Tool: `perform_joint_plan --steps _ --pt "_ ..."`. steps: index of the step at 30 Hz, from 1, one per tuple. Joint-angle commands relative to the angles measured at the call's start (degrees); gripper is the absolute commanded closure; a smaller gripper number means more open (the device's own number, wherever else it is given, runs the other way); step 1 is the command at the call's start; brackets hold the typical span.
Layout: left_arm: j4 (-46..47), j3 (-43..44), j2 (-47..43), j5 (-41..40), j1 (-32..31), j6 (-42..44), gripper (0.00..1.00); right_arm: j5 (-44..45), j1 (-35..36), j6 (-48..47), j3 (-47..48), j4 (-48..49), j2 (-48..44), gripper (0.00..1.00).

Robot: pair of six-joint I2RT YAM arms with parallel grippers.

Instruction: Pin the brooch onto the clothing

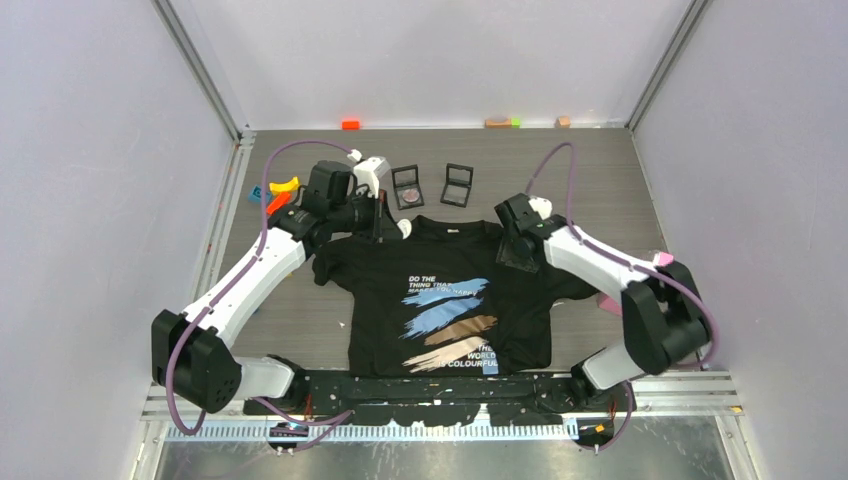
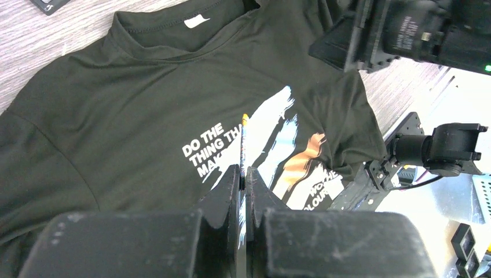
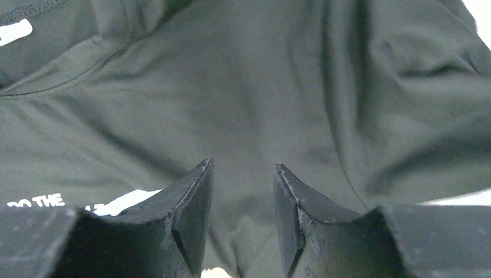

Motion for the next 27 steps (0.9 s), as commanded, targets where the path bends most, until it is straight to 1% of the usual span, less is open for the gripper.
perform_joint_plan --steps 1,5,12,15,16,22,27 --pt "0.5 2.3 -1.5 -0.1 0.2 0.6 1.0 -4.2 0.1 -8.0 5.7 6.9 7.0 0.56" --pt "0.3 2.4 -1.5 -0.1 0.2 0.7 1.0 -8.9 0.1 -8.7 6.2 11.4 10.2 0.57" --pt "0.4 2.3 -1.1 -0.2 0.1 0.3 1.0 -15.6 0.2 -11.3 8.3 14.7 14.3 0.57" --pt "0.7 2.0 -0.5 -0.2 0.0 -0.3 1.0 -16.9 0.5 -11.8 8.5 15.8 15.2 0.58" --pt "0.8 2.0 -0.2 -0.2 -0.1 -0.5 1.0 -18.8 0.8 -12.0 8.5 16.2 15.4 0.58" --pt "2.0 1.9 1.1 -1.4 -1.6 -3.7 1.0 -20.1 1.6 -13.0 7.4 17.6 16.4 0.59" --pt "8.0 -1.5 1.6 -3.7 -3.7 -9.1 1.0 -20.4 1.9 -13.0 6.6 18.5 17.6 0.63"
